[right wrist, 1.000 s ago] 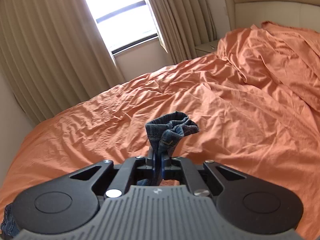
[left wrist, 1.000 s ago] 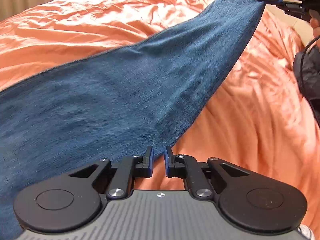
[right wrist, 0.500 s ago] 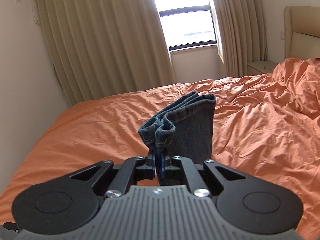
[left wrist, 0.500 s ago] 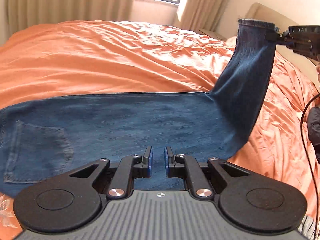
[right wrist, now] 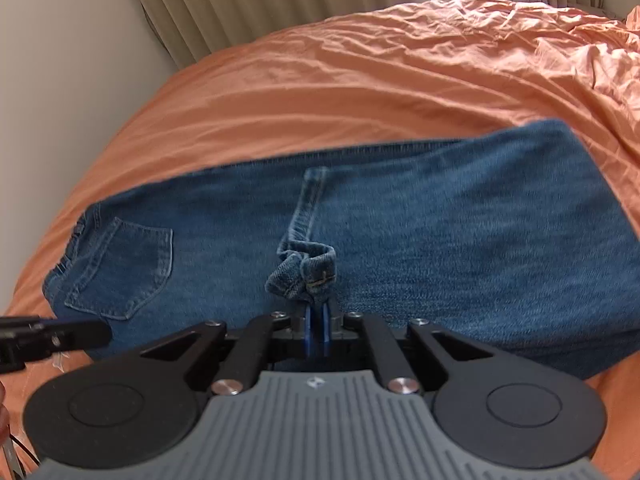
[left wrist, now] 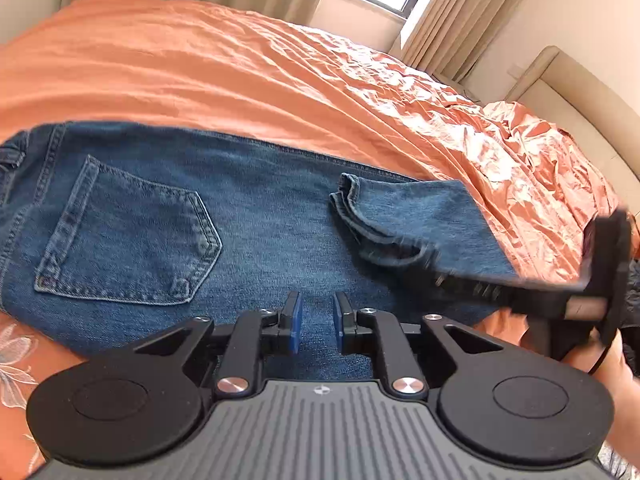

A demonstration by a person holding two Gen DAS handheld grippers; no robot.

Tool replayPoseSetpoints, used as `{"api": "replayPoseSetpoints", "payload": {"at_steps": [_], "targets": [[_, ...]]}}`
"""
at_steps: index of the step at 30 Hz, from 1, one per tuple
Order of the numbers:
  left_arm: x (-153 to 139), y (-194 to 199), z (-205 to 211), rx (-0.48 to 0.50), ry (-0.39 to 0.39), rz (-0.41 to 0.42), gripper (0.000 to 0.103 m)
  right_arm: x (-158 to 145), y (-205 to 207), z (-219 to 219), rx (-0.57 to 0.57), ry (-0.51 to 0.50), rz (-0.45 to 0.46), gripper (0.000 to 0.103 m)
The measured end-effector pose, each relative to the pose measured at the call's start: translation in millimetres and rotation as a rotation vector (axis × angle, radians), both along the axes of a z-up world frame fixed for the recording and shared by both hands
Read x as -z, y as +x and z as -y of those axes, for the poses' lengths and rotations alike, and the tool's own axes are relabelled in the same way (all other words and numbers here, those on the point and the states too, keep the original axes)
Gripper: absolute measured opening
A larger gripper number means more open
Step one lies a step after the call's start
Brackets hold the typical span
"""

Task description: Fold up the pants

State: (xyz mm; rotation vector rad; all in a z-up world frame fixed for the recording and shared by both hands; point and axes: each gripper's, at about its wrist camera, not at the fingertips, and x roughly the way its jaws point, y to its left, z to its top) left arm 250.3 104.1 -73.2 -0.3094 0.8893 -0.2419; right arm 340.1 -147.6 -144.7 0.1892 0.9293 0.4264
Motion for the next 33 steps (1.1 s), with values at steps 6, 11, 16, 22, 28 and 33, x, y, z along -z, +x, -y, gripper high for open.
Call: {"api": "replayPoseSetpoints", "payload": {"at_steps": [6,11,16,22,28,33], "targets": [[15.1,17.7,-0.2,-0.015,-0.134,-0.018,0.044,18.1,-0.7,10.6,0.001,0.074,-0.019,0.021],[27.6,45.4,7.6,-0.039,-0.224,-0.033,0.048,0.7,-10.4,27.0,-0.018,0.165,0.021,0.055],[44.2,83.1,15.9,-0.084,-0.300,-0.046,0.052,-13.2,0.9,46.2,0.085,0.065,0.106,0.058],[77.8,133.9,14.6,-0.176,-0.413,-0.078,0.051,-3.9,24.4,79.1,0.195,0.077,0.088,0.058],[96.0,150.6,20.0,-0.170,-0.415,-0.085,0.025,1.6,43.2,101.8,0.253,0.070,0.060,0.058],[58.6,137.8,40.7,-0.111,-0.301,0.070,0.007,1.2,48.5,118.8,0.297,0.020,0.051,0.053]]}}
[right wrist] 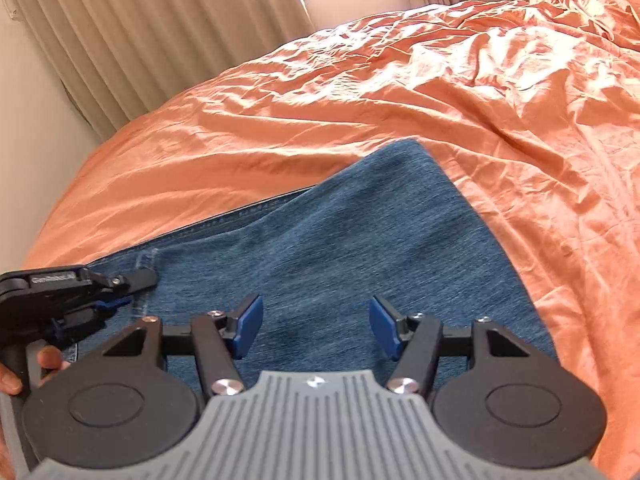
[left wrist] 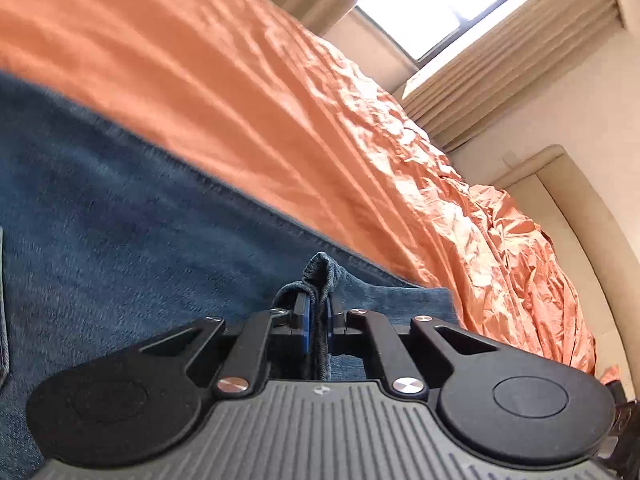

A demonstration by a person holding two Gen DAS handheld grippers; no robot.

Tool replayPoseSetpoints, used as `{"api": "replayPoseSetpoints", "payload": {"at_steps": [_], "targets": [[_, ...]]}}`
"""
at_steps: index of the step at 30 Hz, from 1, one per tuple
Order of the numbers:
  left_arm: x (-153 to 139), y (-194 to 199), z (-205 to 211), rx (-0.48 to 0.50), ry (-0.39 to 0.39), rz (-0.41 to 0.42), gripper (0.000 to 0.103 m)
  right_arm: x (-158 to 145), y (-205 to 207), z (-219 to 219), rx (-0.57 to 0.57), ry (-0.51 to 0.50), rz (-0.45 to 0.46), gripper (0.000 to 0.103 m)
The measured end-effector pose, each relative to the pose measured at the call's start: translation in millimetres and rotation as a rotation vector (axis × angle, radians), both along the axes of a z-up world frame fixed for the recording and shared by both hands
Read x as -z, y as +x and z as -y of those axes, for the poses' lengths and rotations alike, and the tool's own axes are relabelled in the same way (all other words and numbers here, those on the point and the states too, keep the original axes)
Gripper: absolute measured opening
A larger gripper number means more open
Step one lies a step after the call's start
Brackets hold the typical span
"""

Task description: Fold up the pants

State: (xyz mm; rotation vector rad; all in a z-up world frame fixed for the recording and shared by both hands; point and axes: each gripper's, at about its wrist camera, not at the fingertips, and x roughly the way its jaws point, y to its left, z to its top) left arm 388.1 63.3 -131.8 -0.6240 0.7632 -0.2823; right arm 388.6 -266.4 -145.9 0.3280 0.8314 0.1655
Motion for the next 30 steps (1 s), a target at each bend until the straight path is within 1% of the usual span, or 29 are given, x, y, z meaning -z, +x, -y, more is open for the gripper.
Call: {"api": "replayPoseSetpoints", "payload": {"at_steps": [1,3,5,6,7,8,10,13,14,15,17,19,21,22,25,28,30], "targets": [[-12.9,-4.2,5.9,0.021,0.034,0.047,0.006,-0.7,-1.4,3.7,0.011,-0.010,0.004,0.051],[-41.4,-12.4,21.1,0.069,0.122,0.145,0.006,-2.6,-3.3,9.7,0.029,-0.024,0.009,0.041],[-65.1,-17.7,38.2,0.105,0.239,0.223,0.006,-4.2,-2.1,14.8,0.047,-0.036,0.014,0.036],[-71.4,-18.5,44.1,0.123,0.291,0.250,0.006,-4.3,-1.8,16.7,0.052,-0.045,0.013,0.028],[-72.8,-15.8,47.4,0.132,0.331,0.246,0.006,-4.0,-0.8,19.2,0.058,-0.061,0.008,0.025],[-69.2,-9.1,48.2,0.124,0.354,0.210,0.006,-3.0,0.1,21.0,0.066,-0.075,0.004,0.022],[-52.4,1.6,44.8,0.108,0.391,0.149,0.006,-0.8,-0.2,26.8,0.089,-0.094,-0.005,0.021],[-20.8,11.0,39.0,0.091,0.415,0.079,0.006,3.0,-2.8,35.9,0.132,-0.125,-0.025,0.018],[-11.5,14.5,38.4,0.081,0.411,0.052,0.006,4.4,-4.5,38.6,0.151,-0.140,-0.032,0.012],[-3.8,16.4,35.0,0.072,0.399,0.027,0.006,6.6,-6.2,41.4,0.166,-0.149,-0.038,0.006],[9.2,20.6,29.9,0.051,0.369,-0.015,0.007,12.3,-6.4,46.6,0.176,-0.131,-0.061,0.005],[18.2,24.6,23.8,0.036,0.338,-0.044,0.007,18.4,-6.2,48.7,0.183,-0.131,-0.081,0.000],[22.7,28.5,23.1,0.035,0.336,-0.058,0.008,25.1,-4.5,49.8,0.186,-0.136,-0.099,0.000],[24.1,29.4,24.7,0.038,0.346,-0.061,0.009,28.9,-3.4,51.6,0.192,-0.123,-0.110,0.000],[24.4,29.7,26.1,0.035,0.359,-0.078,0.015,35.0,-0.4,54.2,0.209,-0.100,-0.132,0.000],[14.8,30.5,24.7,0.031,0.351,-0.113,0.019,32.0,-4.8,51.3,0.216,-0.109,-0.113,0.000],[4.0,21.5,24.7,0.018,0.369,-0.121,0.024,23.8,-13.4,47.6,0.209,-0.097,-0.083,0.000]]}}
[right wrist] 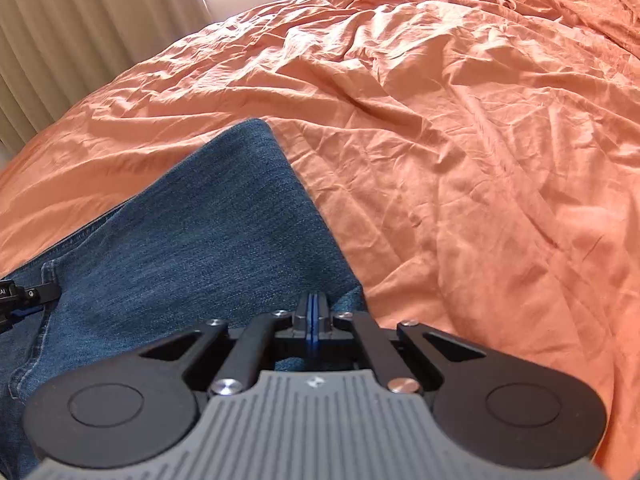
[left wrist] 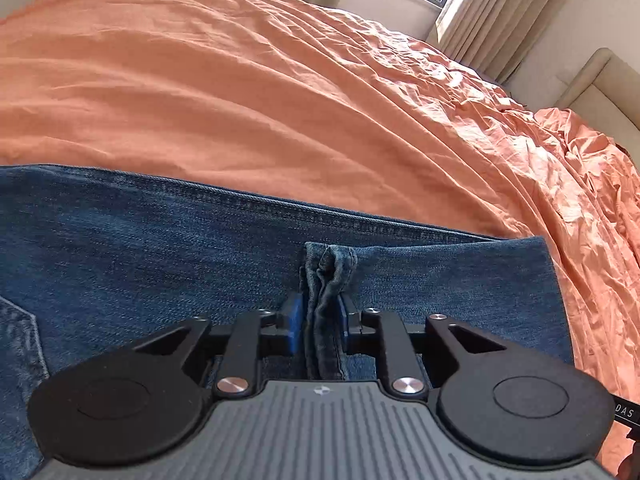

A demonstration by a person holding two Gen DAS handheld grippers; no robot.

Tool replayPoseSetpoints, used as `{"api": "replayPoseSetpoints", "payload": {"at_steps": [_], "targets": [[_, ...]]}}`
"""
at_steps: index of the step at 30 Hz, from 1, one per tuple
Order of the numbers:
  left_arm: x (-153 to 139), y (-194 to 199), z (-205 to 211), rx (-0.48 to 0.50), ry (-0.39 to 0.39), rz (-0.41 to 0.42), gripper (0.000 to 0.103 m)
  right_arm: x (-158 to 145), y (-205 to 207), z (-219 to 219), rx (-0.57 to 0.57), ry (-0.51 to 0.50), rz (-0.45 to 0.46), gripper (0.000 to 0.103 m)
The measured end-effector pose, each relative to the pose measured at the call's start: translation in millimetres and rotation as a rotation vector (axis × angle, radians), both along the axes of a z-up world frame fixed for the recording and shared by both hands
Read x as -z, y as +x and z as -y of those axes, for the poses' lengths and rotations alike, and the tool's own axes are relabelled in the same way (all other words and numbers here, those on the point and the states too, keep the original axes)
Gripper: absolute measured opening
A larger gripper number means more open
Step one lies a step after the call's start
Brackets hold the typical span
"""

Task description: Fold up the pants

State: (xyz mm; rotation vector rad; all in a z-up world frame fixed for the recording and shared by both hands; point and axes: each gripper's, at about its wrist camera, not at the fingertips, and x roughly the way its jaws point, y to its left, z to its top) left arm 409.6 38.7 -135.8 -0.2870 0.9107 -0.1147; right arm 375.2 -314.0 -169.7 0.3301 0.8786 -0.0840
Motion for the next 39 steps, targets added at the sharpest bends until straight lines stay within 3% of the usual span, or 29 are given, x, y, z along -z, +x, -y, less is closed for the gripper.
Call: {"api": "replayPoseSetpoints", "payload": {"at_steps": [2,9,15,18,22,27,31,35,39], "targets": [[-11.5,-17.1,1.2,0.015,0.012,0.028,0.024,-11.5,-9.5,-11.7,-0.070,0.005,0.047,0.006],[-29.4,-75.5,18.8,0.101,0.023,0.076,0.027,-31.6,-29.7,-67.7,-0.310,0.001,0.155,0.006],[-3.9,-82.9,29.4,0.083,0.105,0.018,0.030,-18.1,-32.4,-102.3,-0.428,-0.041,0.113,0.006],[7.2,-83.2,27.1,0.055,0.091,0.000,0.032,-3.0,-26.9,-112.0,-0.450,-0.079,0.047,0.006],[9.1,-83.0,25.1,0.027,0.073,-0.003,0.033,4.0,-23.1,-115.7,-0.458,-0.104,0.025,0.005],[-14.8,-98.4,11.2,-0.028,-0.004,0.034,0.035,-7.9,-26.1,-107.0,-0.447,-0.030,0.076,0.006],[-45.0,-119.9,-4.4,-0.057,0.013,0.110,0.041,-25.0,-32.9,-114.5,-0.485,0.068,0.138,0.007],[-72.8,-141.3,-35.9,-0.123,-0.026,0.162,0.056,-40.7,-44.9,-134.8,-0.555,0.063,0.212,0.027],[-89.1,-161.2,-81.0,-0.212,-0.056,0.180,0.058,-51.2,-58.0,-151.3,-0.612,0.046,0.261,0.028]]}}
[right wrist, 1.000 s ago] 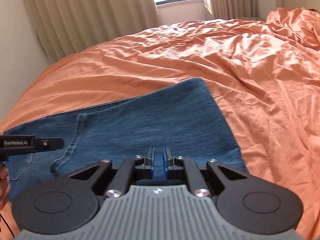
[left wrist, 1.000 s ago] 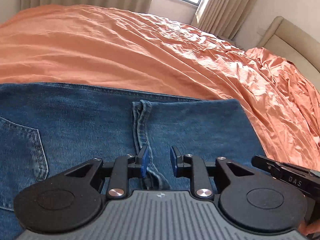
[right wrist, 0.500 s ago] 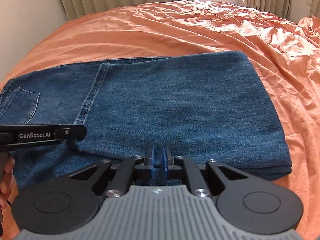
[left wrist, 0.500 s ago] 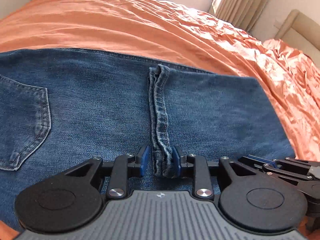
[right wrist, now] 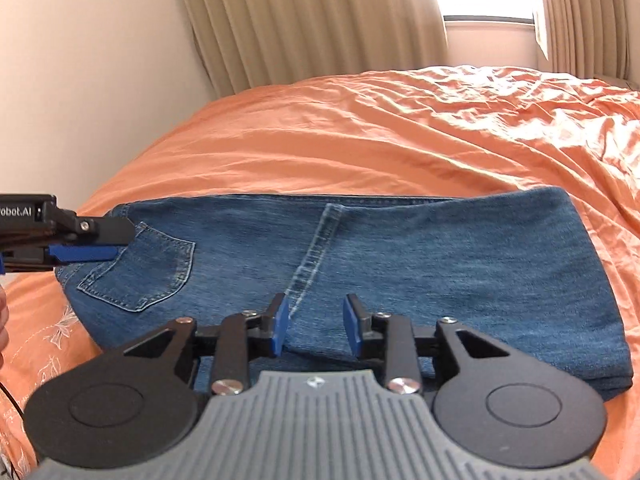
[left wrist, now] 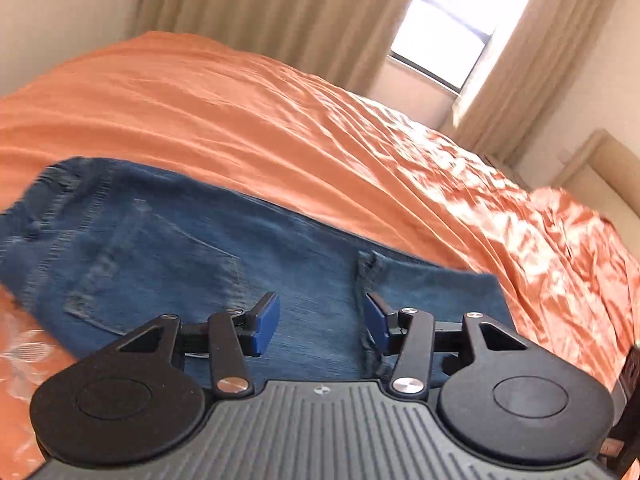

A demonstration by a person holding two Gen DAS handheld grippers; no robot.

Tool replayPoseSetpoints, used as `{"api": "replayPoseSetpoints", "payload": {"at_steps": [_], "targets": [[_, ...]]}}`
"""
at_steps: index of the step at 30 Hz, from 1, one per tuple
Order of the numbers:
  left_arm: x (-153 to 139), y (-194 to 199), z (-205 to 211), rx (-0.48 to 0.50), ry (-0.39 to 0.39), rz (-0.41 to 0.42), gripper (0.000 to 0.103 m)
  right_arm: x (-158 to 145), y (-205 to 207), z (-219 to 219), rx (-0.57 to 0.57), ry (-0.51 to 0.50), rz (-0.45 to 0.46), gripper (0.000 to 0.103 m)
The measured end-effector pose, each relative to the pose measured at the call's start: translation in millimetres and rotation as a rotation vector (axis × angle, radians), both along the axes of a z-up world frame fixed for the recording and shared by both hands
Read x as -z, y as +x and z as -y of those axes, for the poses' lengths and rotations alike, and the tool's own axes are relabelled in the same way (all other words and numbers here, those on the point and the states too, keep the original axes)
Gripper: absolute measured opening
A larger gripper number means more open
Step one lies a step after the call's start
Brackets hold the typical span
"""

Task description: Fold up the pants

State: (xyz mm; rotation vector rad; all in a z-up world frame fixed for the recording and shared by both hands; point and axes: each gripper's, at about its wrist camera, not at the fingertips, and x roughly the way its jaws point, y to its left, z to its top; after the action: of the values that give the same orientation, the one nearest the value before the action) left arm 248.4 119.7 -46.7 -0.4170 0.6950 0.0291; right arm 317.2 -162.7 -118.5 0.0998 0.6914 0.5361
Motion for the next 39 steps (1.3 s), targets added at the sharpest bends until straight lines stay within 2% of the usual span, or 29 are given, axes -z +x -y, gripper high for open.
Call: {"api": "replayPoseSetpoints", "payload": {"at_steps": [7,11,14,17,20,24,27,28,31,36,39], "targets": [[6.0,-38.3,-89.6,-0.279,-0.063,0.041,0.064,-1.2,-5.2,-21.5,-0.027,-0.038,0.018,0.028],[30.8,-52.6,-138.9,-0.451,-0.201,0.046,0.064,2.6,1.2,-33.2,-0.018,-0.076,-0.012,0.028],[45.5,-55.5,-170.0,-0.553,-0.336,0.054,0.064,-1.8,6.6,-38.3,0.008,-0.095,-0.044,0.028],[59.6,-54.6,-196.0,-0.598,-0.412,0.027,0.064,-10.0,13.1,-45.1,0.025,-0.083,-0.082,0.028],[84.1,-54.8,-217.5,-0.651,-0.558,0.007,0.064,-14.6,21.5,-58.0,0.034,-0.109,-0.105,0.028],[121.9,-51.0,-234.2,-0.680,-0.657,-0.047,0.065,-15.3,41.3,-81.3,0.020,-0.250,-0.168,0.028],[137.0,-46.8,-241.5,-0.677,-0.733,-0.008,0.067,-22.5,56.6,-92.2,0.021,-0.346,-0.209,0.028],[138.9,-43.9,-242.0,-0.677,-0.741,0.001,0.067,-26.8,62.1,-91.4,0.039,-0.339,-0.224,0.028],[147.8,-33.3,-242.1,-0.652,-0.721,0.012,0.065,-32.4,67.3,-85.5,0.081,-0.230,-0.249,0.028],[155.1,-16.0,-246.6,-0.629,-0.711,0.015,0.043,-13.8,57.6,-76.2,0.128,-0.185,-0.216,0.029],[149.8,-9.3,-238.9,-0.629,-0.643,0.036,0.036,2.2,58.3,-59.3,0.163,-0.120,-0.231,0.029]]}}
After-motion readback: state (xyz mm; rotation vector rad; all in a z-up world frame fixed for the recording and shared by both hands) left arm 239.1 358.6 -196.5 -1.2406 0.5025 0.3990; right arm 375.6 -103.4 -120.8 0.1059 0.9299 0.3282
